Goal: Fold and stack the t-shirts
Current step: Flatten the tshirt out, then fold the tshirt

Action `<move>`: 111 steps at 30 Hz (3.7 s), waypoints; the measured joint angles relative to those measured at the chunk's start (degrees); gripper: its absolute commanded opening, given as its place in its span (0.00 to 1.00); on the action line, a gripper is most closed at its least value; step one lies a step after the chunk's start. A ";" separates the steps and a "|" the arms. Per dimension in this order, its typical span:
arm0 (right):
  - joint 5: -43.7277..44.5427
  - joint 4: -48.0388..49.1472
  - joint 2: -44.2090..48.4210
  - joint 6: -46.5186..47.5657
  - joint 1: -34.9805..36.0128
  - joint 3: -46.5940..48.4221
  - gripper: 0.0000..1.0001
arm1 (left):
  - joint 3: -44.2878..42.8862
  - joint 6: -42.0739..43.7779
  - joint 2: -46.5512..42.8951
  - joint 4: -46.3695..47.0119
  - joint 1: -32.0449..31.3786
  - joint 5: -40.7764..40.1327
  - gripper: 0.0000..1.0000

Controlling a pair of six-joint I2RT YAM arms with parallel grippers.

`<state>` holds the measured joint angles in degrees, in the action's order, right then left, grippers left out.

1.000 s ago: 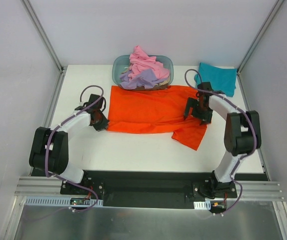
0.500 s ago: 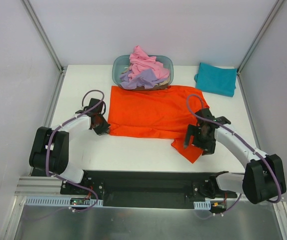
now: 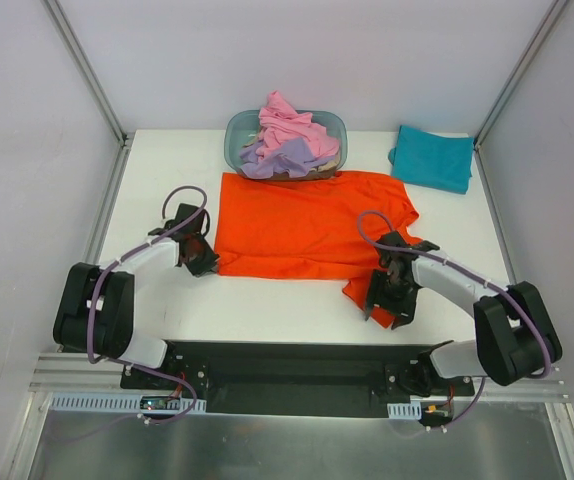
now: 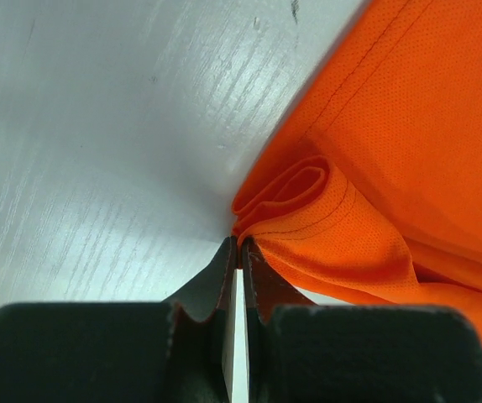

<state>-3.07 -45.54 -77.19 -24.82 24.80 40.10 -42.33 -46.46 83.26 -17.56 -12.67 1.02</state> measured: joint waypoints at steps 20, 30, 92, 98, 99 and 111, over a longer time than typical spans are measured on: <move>12.07 -0.59 -0.94 5.14 -2.05 12.94 0.01 | 0.00 0.52 -10.08 -1.01 0.00 -0.02 0.00; 19.06 3.89 9.97 16.59 -10.95 41.16 0.01 | -21.88 6.62 -16.65 -1.07 -0.02 -1.60 0.00; 0.24 13.22 -37.42 26.97 -17.86 51.01 0.01 | -40.57 17.35 29.97 3.02 5.38 -7.28 0.00; -4.35 11.41 -31.58 24.90 -17.97 46.88 0.02 | -37.22 17.35 26.86 3.72 5.38 -6.80 0.00; -5.35 11.17 -29.35 24.35 -17.97 44.83 0.02 | -35.89 17.35 25.64 3.67 5.38 -6.58 0.00; -8.28 -0.66 -11.10 19.34 -13.33 28.46 0.03 | -22.32 17.09 11.43 3.06 5.38 -5.99 0.00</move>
<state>-11.35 -46.19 -88.29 -5.48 11.46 68.55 -64.64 -29.36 94.70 -14.50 -7.29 -4.97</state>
